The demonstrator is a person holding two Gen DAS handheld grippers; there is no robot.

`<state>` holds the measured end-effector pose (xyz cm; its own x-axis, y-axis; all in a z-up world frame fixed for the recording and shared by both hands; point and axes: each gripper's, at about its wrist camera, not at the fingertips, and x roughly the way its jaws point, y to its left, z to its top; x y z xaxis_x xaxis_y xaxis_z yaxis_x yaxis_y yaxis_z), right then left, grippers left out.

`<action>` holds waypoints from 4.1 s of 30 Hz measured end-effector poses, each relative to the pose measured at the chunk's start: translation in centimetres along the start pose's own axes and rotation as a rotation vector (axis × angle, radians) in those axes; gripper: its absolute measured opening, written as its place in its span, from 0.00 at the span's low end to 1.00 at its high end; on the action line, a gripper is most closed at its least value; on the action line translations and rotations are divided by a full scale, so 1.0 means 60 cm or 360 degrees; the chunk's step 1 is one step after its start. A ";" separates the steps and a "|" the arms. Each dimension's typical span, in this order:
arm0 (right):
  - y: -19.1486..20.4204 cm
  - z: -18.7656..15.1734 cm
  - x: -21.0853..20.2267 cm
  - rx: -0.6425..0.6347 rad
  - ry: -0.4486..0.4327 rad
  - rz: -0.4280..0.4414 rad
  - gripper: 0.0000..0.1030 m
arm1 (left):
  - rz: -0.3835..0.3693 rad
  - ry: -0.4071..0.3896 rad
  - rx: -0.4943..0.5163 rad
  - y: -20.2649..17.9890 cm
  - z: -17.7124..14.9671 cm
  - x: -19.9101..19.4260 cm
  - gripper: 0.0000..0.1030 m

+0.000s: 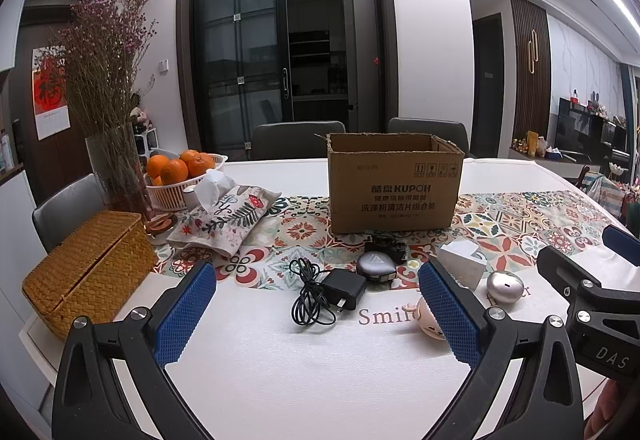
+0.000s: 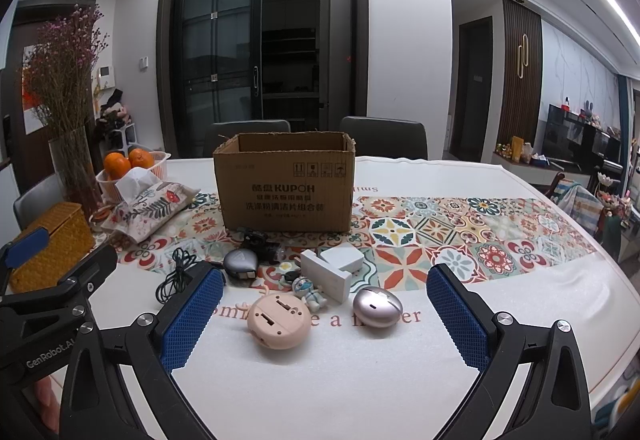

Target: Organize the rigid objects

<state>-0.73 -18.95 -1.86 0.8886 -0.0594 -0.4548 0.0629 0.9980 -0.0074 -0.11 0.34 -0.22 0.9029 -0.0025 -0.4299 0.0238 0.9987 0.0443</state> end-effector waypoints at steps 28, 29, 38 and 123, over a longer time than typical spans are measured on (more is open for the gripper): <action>-0.004 0.003 0.005 -0.0004 0.0001 -0.0002 1.00 | -0.0005 0.0015 -0.0001 0.002 -0.001 0.001 1.00; -0.005 0.004 0.006 -0.0003 0.0001 -0.0002 1.00 | -0.0004 0.0015 -0.0001 0.002 -0.001 0.001 1.00; 0.019 -0.005 0.012 -0.0002 0.0036 -0.0001 1.00 | -0.0006 0.0054 0.0015 0.007 -0.006 0.012 1.00; 0.066 -0.078 0.329 0.0227 0.0935 0.0073 0.74 | -0.0688 0.1163 0.0538 -0.042 -0.048 0.418 0.52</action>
<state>14.94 -16.04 -15.06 0.4946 0.0463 -0.8679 0.1271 0.9840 0.1250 21.22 -2.10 -13.70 0.2925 -0.2254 -0.9293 0.5248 0.8502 -0.0410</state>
